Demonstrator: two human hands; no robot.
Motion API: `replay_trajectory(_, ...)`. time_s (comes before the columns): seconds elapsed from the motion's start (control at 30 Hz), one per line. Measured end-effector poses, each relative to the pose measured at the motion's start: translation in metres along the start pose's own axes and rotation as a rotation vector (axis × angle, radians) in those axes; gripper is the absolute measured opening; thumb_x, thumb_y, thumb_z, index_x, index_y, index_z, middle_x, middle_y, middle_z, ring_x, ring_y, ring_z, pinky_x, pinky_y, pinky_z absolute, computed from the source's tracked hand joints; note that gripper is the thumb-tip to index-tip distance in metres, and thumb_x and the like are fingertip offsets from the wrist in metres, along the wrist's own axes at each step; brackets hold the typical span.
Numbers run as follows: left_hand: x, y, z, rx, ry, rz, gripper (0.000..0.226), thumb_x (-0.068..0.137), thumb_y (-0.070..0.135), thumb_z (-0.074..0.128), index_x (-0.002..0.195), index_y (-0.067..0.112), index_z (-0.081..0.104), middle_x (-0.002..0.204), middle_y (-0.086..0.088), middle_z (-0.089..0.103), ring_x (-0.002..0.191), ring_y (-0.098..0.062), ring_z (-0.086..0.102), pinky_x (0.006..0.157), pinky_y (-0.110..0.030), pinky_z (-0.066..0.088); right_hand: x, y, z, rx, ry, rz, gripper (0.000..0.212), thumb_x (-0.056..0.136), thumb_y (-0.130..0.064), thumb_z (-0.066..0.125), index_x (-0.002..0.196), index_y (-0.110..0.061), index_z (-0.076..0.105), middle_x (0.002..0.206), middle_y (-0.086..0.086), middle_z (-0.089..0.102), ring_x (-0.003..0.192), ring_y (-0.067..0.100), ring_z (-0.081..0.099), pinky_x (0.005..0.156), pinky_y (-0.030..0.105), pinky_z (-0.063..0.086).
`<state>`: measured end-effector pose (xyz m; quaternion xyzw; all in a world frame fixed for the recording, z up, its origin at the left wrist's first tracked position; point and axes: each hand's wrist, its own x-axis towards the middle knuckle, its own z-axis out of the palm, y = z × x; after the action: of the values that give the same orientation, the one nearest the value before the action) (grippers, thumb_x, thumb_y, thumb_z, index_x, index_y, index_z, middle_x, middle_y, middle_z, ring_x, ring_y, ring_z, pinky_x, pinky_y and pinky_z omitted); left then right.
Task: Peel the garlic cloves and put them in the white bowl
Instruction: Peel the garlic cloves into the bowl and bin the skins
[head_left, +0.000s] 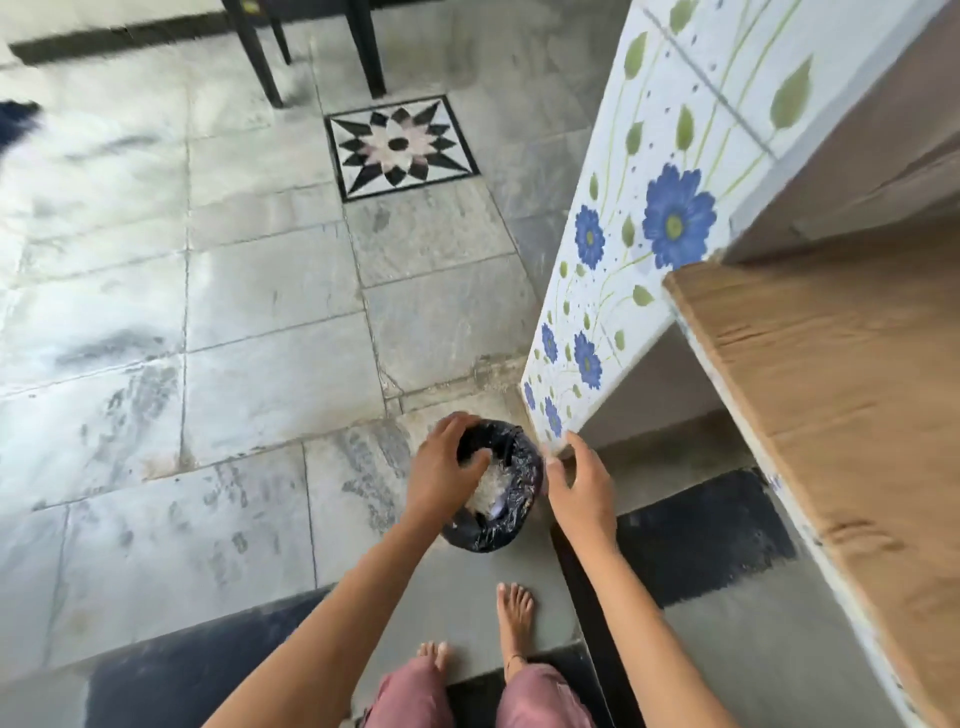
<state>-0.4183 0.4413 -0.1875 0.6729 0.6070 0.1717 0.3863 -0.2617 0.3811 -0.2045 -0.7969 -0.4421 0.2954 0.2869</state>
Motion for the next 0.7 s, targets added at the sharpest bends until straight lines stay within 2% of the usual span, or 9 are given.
replay_trajectory(0.07, -0.022, 0.024, -0.020, 0.011, 0.009, 0.079, 0.039, 0.088, 0.023, 0.063, 0.125, 0.019, 0.056, 0.133, 0.004, 0.053, 0.117, -0.018, 0.053, 0.088, -0.020, 0.036, -0.031, -0.017, -0.019, -0.001, 0.086, -0.069, 0.041, 0.091, -0.013, 0.057, 0.131, -0.005, 0.052, 0.130, 0.010, 0.057, 0.120, 0.030, 0.051, 0.103, 0.038, 0.037)
replay_trajectory(0.17, -0.061, 0.054, -0.040, -0.015, -0.012, 0.236, 0.038, 0.087, 0.020, 0.065, 0.124, 0.020, 0.057, 0.132, 0.007, 0.054, 0.107, -0.010, 0.056, 0.077, -0.009, 0.029, -0.088, -0.035, -0.046, 0.058, 0.247, -0.063, 0.041, 0.091, -0.012, 0.057, 0.131, -0.006, 0.051, 0.129, 0.010, 0.057, 0.119, 0.025, 0.051, 0.092, 0.015, 0.031)
replay_trajectory(0.2, -0.073, 0.062, -0.044, -0.034, -0.033, 0.297, 0.038, 0.086, 0.020, 0.066, 0.123, 0.020, 0.058, 0.131, 0.008, 0.054, 0.105, -0.008, 0.056, 0.077, -0.008, 0.030, -0.106, -0.041, -0.054, 0.081, 0.300, -0.071, 0.041, 0.091, -0.013, 0.058, 0.131, -0.007, 0.051, 0.129, 0.010, 0.057, 0.118, 0.023, 0.051, 0.089, 0.011, 0.030)
replay_trajectory(0.33, -0.110, 0.102, -0.043, -0.041, -0.120, 0.525, 0.038, 0.085, 0.020, 0.067, 0.121, 0.022, 0.059, 0.130, 0.008, 0.057, 0.116, -0.011, 0.055, 0.088, -0.012, 0.034, -0.166, -0.048, -0.093, 0.118, 0.551, -0.049, 0.042, 0.091, -0.018, 0.058, 0.131, -0.007, 0.053, 0.130, 0.007, 0.057, 0.121, 0.021, 0.052, 0.094, 0.015, 0.033)
replay_trajectory(0.47, -0.144, 0.162, -0.015, -0.016, -0.249, 0.734, 0.041, 0.085, 0.020, 0.067, 0.125, 0.018, 0.056, 0.126, 0.002, 0.059, 0.115, -0.016, 0.055, 0.090, -0.019, 0.036, -0.216, -0.030, -0.147, 0.144, 0.751, 0.022, 0.044, 0.093, -0.025, 0.054, 0.133, -0.008, 0.051, 0.136, 0.005, 0.053, 0.126, 0.018, 0.049, 0.097, 0.004, 0.025)
replay_trajectory(0.53, -0.165, 0.191, 0.009, -0.016, -0.322, 0.836, 0.042, 0.085, 0.020, 0.068, 0.125, 0.018, 0.055, 0.126, 0.003, 0.059, 0.113, -0.017, 0.056, 0.085, -0.017, 0.035, -0.245, -0.010, -0.170, 0.114, 0.836, 0.076, 0.044, 0.093, -0.027, 0.053, 0.133, -0.010, 0.051, 0.135, 0.004, 0.054, 0.125, 0.018, 0.050, 0.097, 0.010, 0.031)
replay_trajectory(0.63, -0.196, 0.231, 0.046, -0.015, -0.419, 0.944, 0.043, 0.084, 0.018, 0.068, 0.125, 0.017, 0.056, 0.124, 0.002, 0.061, 0.108, -0.021, 0.059, 0.077, -0.017, 0.033, -0.279, 0.023, -0.201, 0.056, 0.979, 0.156, 0.053, 0.088, -0.041, 0.045, 0.129, -0.008, 0.054, 0.129, 0.006, 0.059, 0.117, 0.024, 0.057, 0.097, 0.030, 0.043)
replay_trajectory(0.7, -0.216, 0.256, 0.075, -0.011, -0.489, 0.997, 0.043, 0.084, 0.016, 0.068, 0.125, 0.016, 0.056, 0.123, 0.000, 0.063, 0.109, -0.022, 0.060, 0.078, -0.018, 0.034, -0.299, 0.048, -0.224, 0.006, 1.052, 0.220, 0.061, 0.085, -0.047, 0.037, 0.128, -0.007, 0.056, 0.126, 0.008, 0.061, 0.114, 0.026, 0.058, 0.096, 0.032, 0.044)
